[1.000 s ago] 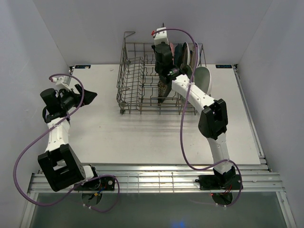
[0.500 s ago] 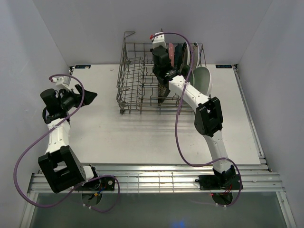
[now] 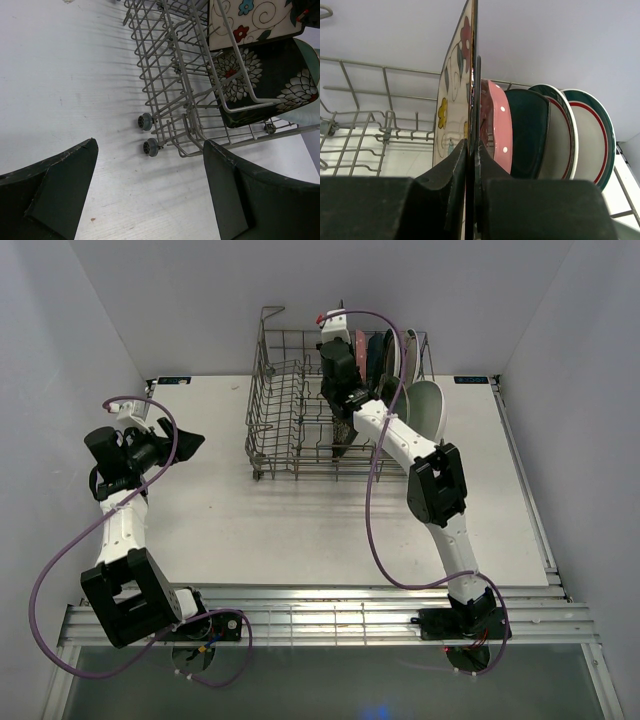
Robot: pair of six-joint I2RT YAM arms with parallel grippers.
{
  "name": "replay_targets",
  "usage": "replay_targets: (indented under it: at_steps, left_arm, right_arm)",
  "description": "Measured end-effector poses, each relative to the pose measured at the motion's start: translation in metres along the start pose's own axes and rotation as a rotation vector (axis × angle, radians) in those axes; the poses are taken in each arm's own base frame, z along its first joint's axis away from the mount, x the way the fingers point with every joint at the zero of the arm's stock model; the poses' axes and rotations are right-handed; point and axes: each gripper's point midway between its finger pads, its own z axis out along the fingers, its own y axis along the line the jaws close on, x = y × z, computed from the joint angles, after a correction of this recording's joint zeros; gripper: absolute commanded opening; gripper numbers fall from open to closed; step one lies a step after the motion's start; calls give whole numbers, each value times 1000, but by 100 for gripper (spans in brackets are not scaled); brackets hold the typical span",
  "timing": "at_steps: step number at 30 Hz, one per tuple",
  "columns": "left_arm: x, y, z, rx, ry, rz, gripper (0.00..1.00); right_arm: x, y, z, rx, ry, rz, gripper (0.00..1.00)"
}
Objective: Load the plates into the dish rack
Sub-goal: Insert the plate into the dish rack.
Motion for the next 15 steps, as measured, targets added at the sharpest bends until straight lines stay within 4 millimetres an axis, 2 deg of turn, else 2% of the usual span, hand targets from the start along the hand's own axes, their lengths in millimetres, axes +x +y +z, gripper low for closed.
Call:
replay_targets:
  at_steps: [8,15]
  left_arm:
    - [0,0,0,0,0,0,96]
    - [-2,-2,-1,2,-5,6,96]
  right_arm:
    - [9,1,4,19,5,23,8]
    - [27,7,6,12,40,16,8]
